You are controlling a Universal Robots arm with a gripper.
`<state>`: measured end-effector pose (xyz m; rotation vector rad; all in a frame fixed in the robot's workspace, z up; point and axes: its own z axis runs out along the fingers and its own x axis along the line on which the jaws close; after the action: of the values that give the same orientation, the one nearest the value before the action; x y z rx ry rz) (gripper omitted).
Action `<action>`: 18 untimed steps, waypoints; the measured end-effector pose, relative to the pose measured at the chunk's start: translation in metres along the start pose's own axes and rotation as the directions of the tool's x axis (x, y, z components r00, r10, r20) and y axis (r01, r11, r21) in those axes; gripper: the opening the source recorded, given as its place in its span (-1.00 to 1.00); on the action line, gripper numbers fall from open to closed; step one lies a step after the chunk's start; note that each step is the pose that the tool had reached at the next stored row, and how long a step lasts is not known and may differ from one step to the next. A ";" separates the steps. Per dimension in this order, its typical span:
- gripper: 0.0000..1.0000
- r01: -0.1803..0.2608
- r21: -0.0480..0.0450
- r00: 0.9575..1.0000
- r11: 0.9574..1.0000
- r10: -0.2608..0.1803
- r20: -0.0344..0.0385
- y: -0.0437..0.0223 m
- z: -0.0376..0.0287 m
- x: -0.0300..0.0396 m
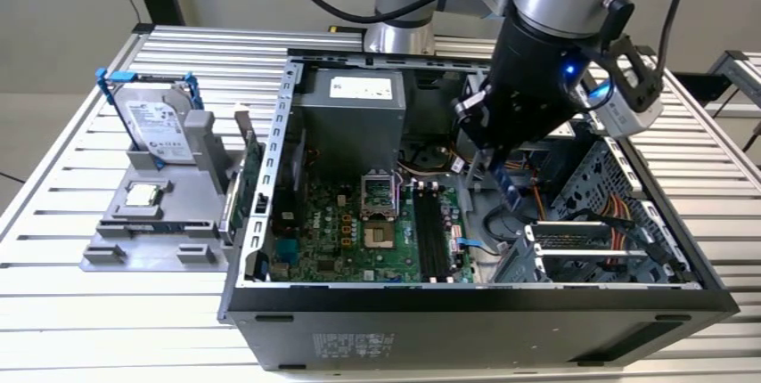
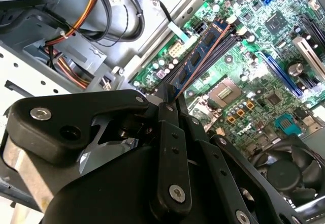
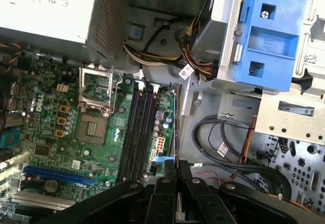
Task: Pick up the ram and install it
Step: 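Insert the ram into the slot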
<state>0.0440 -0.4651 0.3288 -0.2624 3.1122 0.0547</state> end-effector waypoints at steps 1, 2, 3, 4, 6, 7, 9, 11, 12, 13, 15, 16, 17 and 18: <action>-1.00 0.000 0.000 1.000 1.000 0.000 0.000 0.0000 0.0004 0.0001; -1.00 0.000 0.000 1.000 1.000 0.000 0.000 0.0000 0.0009 0.0002; -1.00 0.000 0.001 1.000 1.000 0.000 0.000 0.0001 0.0013 0.0003; -1.00 0.000 0.001 1.000 1.000 0.000 0.000 0.0001 0.0018 0.0004; -1.00 0.000 0.001 1.000 1.000 0.000 0.000 0.0001 0.0025 0.0005; -1.00 0.000 0.001 1.000 1.000 0.000 0.000 0.0001 0.0028 0.0005; -1.00 0.000 0.001 1.000 1.000 0.000 0.000 0.0000 0.0033 0.0006; -1.00 0.000 0.001 1.000 1.000 0.000 0.000 0.0000 0.0037 0.0006; -1.00 0.000 0.002 1.000 1.000 0.000 0.000 0.0000 0.0039 0.0006; -1.00 0.000 0.003 1.000 1.000 0.000 0.000 0.0000 0.0039 0.0006; -1.00 0.000 0.003 1.000 1.000 0.000 0.000 0.0000 0.0039 0.0006; -1.00 0.000 0.003 1.000 1.000 0.000 0.000 0.0000 0.0039 0.0006; -1.00 0.000 0.003 1.000 1.000 0.000 0.000 0.0000 0.0039 0.0006; -1.00 0.000 0.003 1.000 1.000 0.000 0.000 0.0000 0.0039 0.0006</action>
<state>0.0435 -0.4651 0.3249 -0.2618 3.1126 0.0504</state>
